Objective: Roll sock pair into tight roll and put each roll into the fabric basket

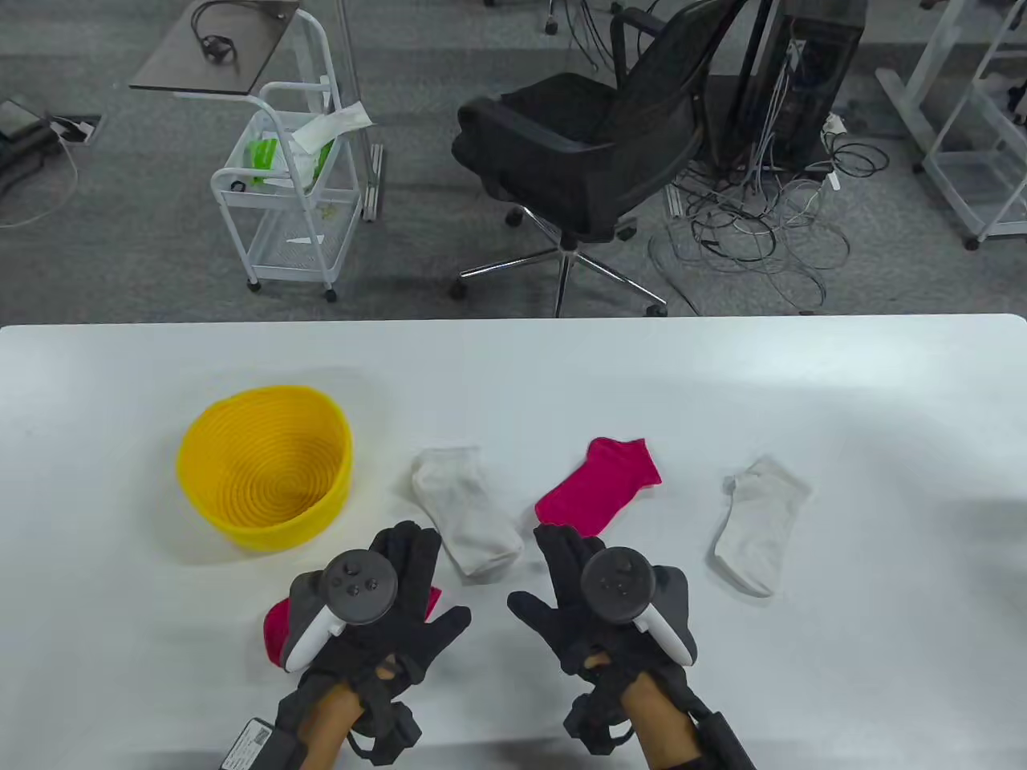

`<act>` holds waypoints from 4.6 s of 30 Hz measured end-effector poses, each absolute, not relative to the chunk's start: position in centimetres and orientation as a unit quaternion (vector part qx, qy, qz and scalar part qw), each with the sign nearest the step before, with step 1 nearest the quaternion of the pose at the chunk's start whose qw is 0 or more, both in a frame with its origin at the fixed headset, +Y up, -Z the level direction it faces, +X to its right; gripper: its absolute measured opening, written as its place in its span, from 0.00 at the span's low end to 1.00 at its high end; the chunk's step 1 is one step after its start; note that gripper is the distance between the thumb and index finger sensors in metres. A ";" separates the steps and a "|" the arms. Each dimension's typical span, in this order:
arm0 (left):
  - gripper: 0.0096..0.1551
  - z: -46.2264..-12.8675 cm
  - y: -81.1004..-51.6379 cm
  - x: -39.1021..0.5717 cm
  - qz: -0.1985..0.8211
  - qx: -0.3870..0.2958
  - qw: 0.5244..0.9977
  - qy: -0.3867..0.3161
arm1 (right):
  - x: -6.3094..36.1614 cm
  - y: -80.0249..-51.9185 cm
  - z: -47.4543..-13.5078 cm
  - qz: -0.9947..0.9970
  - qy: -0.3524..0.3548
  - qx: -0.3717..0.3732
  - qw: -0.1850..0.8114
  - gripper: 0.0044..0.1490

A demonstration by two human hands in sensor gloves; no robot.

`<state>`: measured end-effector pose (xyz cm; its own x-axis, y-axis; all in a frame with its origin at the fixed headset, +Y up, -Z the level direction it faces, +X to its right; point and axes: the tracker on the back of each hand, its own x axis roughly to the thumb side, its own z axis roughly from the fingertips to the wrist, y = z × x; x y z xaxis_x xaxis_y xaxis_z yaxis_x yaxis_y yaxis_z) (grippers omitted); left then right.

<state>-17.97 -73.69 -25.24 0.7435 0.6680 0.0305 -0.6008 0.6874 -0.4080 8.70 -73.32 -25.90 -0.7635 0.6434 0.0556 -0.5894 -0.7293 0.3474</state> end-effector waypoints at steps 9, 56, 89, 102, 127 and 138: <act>0.54 -25.2 -73.7 -18.1 0.348 -0.188 0.914 -0.088 | 8.7 -73.3 -25.9 0.925 0.159 0.087 0.333 0.62; 0.53 -24.5 -72.4 -17.3 0.369 -0.206 0.899 -0.111 | 17.4 -76.5 -43.8 0.931 0.116 -0.321 0.131 0.35; 0.52 -24.4 -71.7 -19.0 0.389 -0.186 0.899 -0.075 | 14.5 -59.5 -28.0 0.938 0.010 0.008 0.345 0.24; 0.52 -24.5 -71.8 -19.4 0.393 -0.197 0.896 -0.062 | 12.9 -66.8 -26.4 0.925 0.208 0.085 0.307 0.23; 0.52 -24.5 -72.0 -19.2 0.384 -0.215 0.896 -0.062 | 12.6 -74.8 -31.7 0.985 0.068 -0.076 0.140 0.32; 0.51 -24.7 -71.8 -20.1 0.415 -0.220 0.881 -0.053 | 16.3 -71.0 -28.8 0.961 0.040 -0.078 0.262 0.43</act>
